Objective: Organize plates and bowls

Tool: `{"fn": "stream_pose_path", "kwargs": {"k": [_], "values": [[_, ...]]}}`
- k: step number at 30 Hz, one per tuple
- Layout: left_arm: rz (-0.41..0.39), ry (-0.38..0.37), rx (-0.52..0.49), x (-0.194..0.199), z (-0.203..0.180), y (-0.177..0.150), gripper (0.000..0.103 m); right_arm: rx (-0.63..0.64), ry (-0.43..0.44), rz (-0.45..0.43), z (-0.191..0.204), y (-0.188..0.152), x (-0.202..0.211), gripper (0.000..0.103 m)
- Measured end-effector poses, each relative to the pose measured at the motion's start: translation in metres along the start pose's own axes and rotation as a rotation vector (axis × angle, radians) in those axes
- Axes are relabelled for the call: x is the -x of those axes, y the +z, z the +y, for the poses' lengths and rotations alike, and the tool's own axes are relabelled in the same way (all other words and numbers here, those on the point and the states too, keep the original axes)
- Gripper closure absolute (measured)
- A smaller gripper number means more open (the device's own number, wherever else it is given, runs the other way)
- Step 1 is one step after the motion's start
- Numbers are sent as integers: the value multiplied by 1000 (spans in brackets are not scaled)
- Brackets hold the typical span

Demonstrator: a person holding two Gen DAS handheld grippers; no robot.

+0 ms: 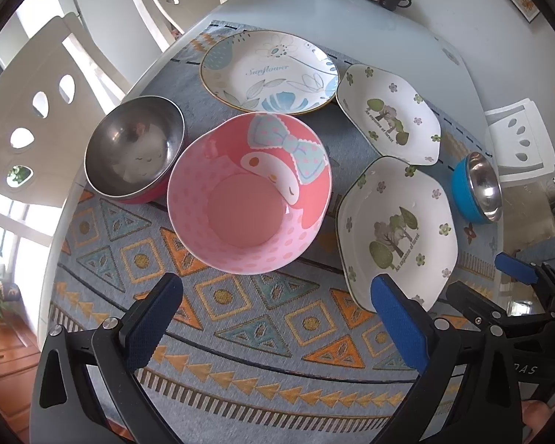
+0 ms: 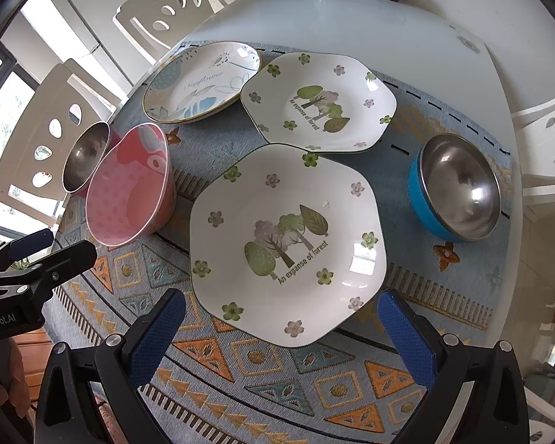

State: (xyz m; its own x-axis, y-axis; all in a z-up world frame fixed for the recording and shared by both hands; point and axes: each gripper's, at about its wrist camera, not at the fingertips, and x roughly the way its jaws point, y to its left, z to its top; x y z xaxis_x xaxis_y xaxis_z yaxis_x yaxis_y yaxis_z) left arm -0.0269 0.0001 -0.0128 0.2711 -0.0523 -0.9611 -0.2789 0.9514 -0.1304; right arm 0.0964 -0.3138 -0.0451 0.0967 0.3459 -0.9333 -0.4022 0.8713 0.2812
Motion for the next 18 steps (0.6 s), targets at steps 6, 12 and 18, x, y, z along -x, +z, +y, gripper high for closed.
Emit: {"fn": "stream_pose_path", "kwargs": {"k": [6,12,18], "values": [[-4,9,2,2,3,-2,2,4,-2,-2,2,-1,1,0],[-10,18,-1,4,4,-3,2,5,1,-4,2,-2,3,0],[-21,30,-14,12,6,-4,2,8,7,-17,0,-4,10,0]]}}
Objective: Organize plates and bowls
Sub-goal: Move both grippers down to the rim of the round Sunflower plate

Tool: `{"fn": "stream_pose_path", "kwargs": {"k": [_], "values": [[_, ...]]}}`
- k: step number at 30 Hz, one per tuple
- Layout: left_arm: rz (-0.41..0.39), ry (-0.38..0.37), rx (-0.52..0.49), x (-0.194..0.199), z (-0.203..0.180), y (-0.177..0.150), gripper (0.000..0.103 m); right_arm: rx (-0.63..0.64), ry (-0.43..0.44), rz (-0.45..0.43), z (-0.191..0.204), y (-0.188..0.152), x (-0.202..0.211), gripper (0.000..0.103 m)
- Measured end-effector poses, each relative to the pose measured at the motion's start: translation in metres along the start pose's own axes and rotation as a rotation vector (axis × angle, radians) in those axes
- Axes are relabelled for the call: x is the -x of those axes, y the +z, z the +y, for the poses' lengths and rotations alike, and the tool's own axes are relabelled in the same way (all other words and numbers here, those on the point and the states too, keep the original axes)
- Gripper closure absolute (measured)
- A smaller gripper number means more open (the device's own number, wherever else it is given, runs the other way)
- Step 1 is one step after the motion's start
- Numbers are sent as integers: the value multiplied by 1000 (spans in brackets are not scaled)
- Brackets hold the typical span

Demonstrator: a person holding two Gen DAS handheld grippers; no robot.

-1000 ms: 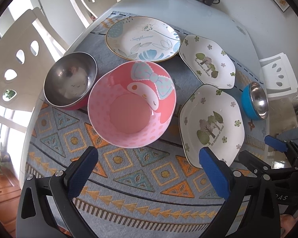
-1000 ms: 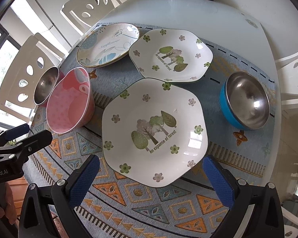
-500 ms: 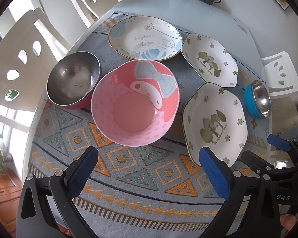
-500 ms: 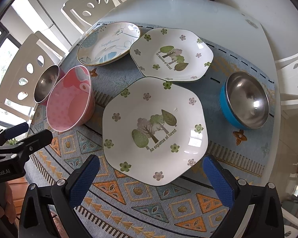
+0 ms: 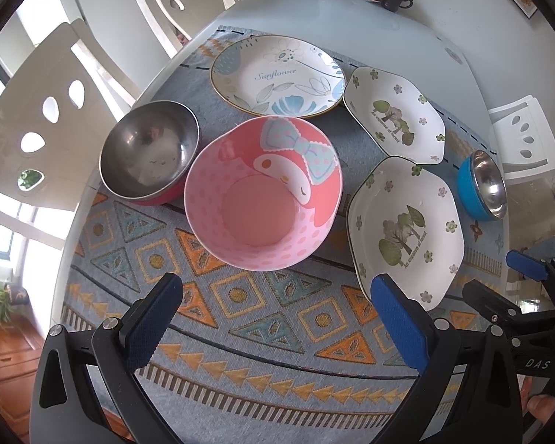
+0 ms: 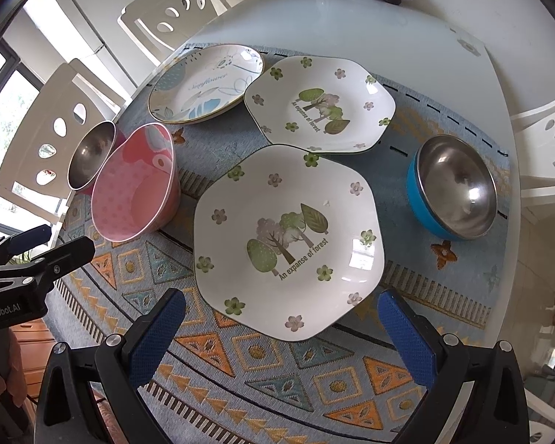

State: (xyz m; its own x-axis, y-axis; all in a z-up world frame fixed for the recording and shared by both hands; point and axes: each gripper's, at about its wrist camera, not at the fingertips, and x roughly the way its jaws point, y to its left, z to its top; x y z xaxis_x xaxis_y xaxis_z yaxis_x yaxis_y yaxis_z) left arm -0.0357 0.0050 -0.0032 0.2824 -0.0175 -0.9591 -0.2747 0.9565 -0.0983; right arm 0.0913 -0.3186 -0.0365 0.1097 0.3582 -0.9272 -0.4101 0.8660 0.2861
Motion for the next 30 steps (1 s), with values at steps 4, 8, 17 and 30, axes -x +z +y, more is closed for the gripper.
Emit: {"fn": "stream_pose_path", "kwargs": {"k": [4,8,17,30], "values": [[-7,8,-2,9,5,1,2,16,11,-19,0,1,6,0],[-18,19,1,20,15,7,2,39,32,-42,1,8,13,0],[-58,7,-14,39,49,57,1,27,63,-118,12,50,43,0],[-5,-58,-193,-37,71,199,1,-317,167,-30,40,155,-13,0]]}}
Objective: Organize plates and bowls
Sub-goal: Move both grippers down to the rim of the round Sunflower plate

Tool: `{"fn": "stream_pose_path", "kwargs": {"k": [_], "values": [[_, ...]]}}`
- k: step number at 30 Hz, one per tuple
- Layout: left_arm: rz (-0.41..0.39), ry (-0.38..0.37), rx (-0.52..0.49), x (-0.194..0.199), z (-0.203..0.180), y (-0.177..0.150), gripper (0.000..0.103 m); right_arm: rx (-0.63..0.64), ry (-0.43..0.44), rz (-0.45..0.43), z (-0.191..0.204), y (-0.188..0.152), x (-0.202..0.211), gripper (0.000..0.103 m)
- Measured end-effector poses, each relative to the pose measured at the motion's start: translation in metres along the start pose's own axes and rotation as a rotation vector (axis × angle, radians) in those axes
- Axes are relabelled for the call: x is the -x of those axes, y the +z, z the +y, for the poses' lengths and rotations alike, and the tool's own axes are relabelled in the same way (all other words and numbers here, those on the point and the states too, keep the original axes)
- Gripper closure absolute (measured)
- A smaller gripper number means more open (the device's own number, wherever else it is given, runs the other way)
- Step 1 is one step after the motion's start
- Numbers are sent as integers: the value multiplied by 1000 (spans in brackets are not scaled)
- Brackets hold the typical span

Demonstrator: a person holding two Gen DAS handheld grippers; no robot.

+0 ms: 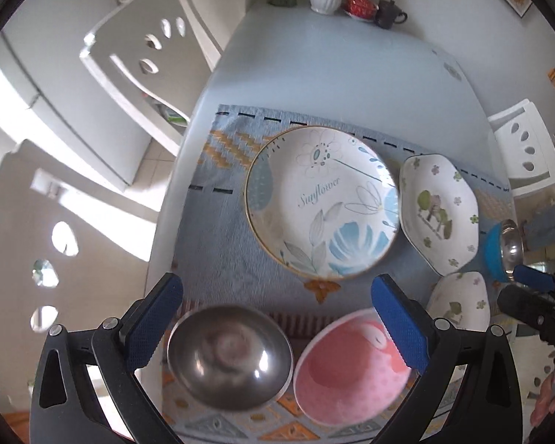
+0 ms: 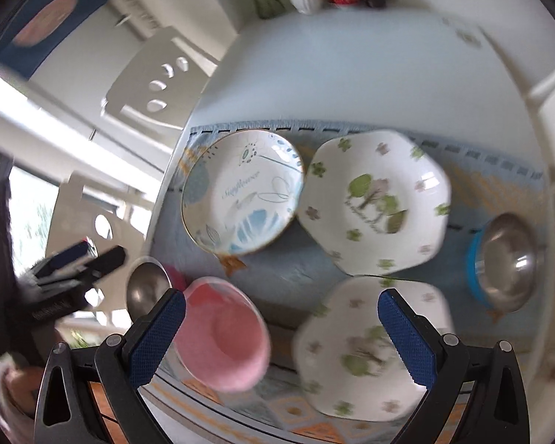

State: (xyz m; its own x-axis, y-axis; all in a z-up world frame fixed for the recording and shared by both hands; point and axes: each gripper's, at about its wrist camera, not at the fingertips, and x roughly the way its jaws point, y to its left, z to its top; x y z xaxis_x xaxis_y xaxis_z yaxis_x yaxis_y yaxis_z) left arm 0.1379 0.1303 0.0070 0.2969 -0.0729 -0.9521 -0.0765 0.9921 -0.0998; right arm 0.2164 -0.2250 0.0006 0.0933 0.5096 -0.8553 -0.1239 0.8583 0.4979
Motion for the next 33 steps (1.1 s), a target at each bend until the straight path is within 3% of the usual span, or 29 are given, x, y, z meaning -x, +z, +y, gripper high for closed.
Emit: {"fn": "stream_pose_path", "kwargs": {"k": [5,10,13,22,29,33], "values": [[51,-50,-41,-53,16,30,1,-87,6,48,15,18,-51,0],[144,-106,-9,-108,31,48,1,-180,-14,125,14,28,-107,0],[186,-88,-20,-133,32,46,1,-209,-24,151,12,31,-130,0],[222,-101,-31,-155,28,38,1,-242,-84,211,-2,34,-171,0],[218,-64,-50,-158,18,38,1,-227,-176,229,-6,38,-184,0],[247,-7,-52,-162,11,34,0,-214,-244,268,-1,46,-195,0]]}}
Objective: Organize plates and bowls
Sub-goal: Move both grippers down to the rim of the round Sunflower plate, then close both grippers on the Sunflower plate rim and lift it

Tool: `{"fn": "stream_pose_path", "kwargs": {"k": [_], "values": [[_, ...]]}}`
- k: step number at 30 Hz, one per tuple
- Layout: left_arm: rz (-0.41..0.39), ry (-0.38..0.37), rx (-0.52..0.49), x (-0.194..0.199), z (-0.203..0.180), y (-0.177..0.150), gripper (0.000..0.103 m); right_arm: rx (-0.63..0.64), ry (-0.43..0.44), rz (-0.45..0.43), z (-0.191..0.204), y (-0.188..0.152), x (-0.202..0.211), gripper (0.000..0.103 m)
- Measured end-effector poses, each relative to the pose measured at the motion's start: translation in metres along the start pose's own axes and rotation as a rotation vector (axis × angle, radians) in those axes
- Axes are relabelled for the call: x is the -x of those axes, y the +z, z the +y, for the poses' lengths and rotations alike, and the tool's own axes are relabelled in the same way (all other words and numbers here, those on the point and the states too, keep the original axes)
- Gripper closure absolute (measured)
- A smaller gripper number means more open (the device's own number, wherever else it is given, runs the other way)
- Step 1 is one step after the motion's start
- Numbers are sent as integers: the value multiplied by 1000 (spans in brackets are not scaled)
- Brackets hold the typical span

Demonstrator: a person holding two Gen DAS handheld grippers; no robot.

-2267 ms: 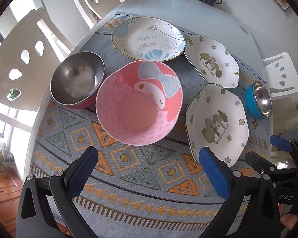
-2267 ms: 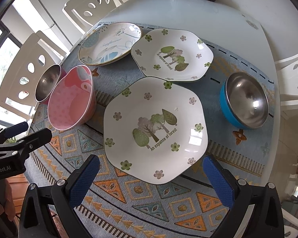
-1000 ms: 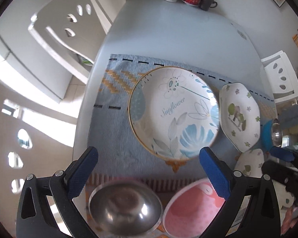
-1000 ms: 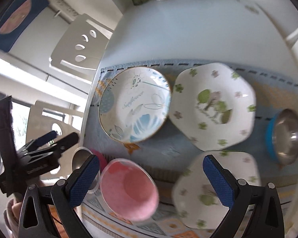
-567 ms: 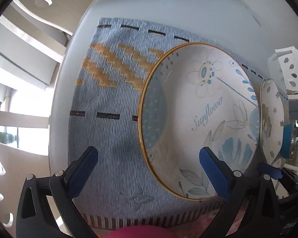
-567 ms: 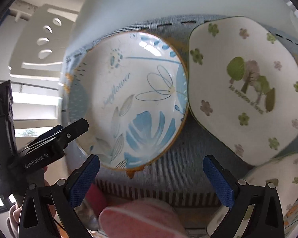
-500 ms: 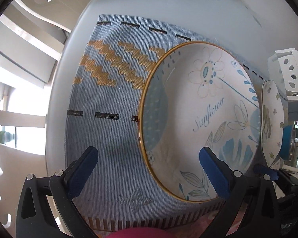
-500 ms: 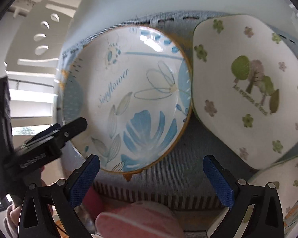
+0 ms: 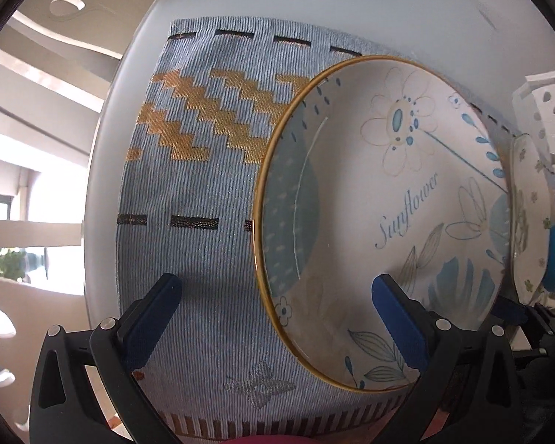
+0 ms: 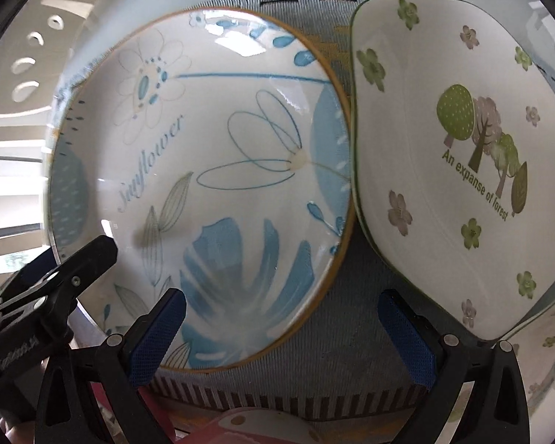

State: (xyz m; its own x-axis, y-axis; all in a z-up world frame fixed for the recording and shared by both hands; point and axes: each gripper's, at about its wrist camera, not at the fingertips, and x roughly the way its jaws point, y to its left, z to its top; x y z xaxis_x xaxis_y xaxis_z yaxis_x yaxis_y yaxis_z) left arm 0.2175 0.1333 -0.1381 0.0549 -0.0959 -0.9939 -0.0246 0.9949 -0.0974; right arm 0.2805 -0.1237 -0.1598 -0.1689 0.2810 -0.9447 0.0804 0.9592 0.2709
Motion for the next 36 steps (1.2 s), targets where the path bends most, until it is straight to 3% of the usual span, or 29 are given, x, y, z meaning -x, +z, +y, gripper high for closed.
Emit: {"fn": "stream_pose_path", "kwargs": {"k": [11,20,24,26,28,30,31,32,33,34,36], "values": [[-5,23,38,0,-1,9,0,-43,-10,-60,-3,-2,-1,0],[-9,19,25,-1,5,5,0,0,-3,10,-2,8,-5,0],[-1,18,18,-1,3,6,0,6,6,-4,-2,10,-4,0],[13,-1,10,0,5,7,1,3,15,-12,-5,10,-2,2],[-23,-62,21,3,9,9,2,-16,33,-23,-10,11,0,4],[-81,-114,38,8,15,12,6,-39,53,-36,-10,9,9,12],[-98,-104,39,9,17,15,12,-41,64,-52,-12,9,12,17],[-116,-95,35,10,17,17,17,-39,70,-74,-12,10,16,31],[-143,-72,25,13,16,21,35,-27,66,-108,-12,11,21,43],[-166,-52,16,14,16,24,50,-15,76,-135,-12,13,24,65],[-196,-74,4,15,17,31,57,-13,91,-141,-14,18,25,65]]}}
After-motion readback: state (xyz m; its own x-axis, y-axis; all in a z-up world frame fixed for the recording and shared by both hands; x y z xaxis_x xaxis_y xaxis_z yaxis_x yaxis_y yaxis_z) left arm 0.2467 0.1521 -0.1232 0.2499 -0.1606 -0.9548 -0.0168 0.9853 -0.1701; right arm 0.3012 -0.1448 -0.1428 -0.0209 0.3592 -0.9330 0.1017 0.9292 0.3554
